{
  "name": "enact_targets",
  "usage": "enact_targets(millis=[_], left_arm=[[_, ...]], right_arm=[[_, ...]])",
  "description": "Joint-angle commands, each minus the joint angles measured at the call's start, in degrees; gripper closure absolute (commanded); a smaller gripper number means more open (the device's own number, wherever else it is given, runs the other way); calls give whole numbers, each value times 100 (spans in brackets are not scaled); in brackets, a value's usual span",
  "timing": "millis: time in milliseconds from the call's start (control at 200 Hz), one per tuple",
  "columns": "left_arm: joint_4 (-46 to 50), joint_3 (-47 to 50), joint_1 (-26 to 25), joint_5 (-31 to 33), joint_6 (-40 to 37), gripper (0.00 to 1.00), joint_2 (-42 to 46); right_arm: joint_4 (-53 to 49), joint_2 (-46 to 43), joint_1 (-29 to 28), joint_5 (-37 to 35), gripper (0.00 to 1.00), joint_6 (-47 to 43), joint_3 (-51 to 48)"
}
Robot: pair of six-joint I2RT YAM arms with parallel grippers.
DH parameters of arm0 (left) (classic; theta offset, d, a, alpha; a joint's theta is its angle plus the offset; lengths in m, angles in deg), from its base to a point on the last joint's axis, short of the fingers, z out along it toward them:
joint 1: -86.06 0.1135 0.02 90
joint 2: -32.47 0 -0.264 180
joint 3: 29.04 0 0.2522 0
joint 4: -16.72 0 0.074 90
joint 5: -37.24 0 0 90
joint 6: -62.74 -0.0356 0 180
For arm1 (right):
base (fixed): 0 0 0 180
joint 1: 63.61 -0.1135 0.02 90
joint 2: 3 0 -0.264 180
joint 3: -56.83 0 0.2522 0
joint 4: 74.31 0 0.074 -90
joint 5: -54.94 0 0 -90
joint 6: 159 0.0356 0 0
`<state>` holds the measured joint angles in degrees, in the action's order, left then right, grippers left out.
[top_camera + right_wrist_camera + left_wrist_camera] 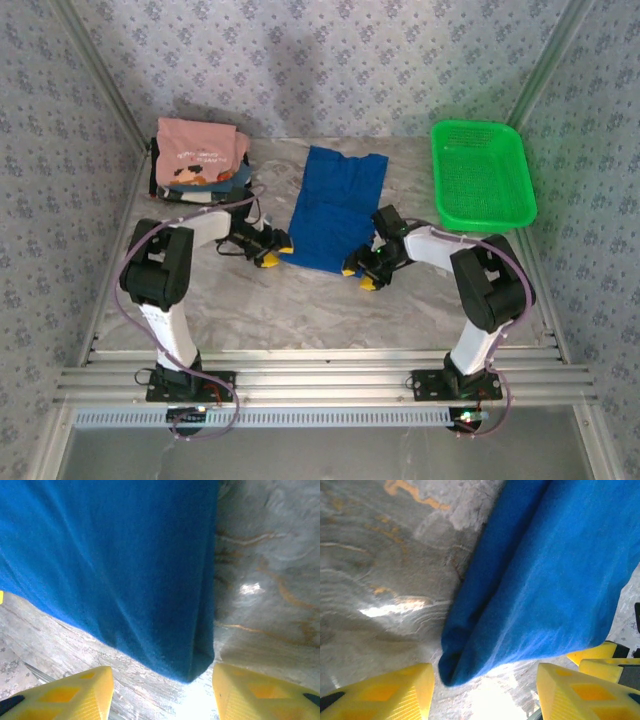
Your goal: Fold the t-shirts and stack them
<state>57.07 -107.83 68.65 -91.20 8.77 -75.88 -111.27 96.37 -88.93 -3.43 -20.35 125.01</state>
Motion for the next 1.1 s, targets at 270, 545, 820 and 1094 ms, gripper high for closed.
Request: enact_targets(millis=[270, 545, 820, 1094], left_arm=[[-275, -544, -245, -140, 176, 55, -686], [164, -688, -237, 42, -20, 95, -640], [604, 487, -347, 511, -35, 100, 406], [999, 1697, -1002, 841, 780, 100, 1865]], right_arm=[[-35, 584, 209, -90, 49, -74, 634], [-428, 531, 348, -66, 91, -216, 650], [-1472, -307, 237, 165, 100, -778, 274], [-1979, -1146, -528, 616, 100, -482, -334]])
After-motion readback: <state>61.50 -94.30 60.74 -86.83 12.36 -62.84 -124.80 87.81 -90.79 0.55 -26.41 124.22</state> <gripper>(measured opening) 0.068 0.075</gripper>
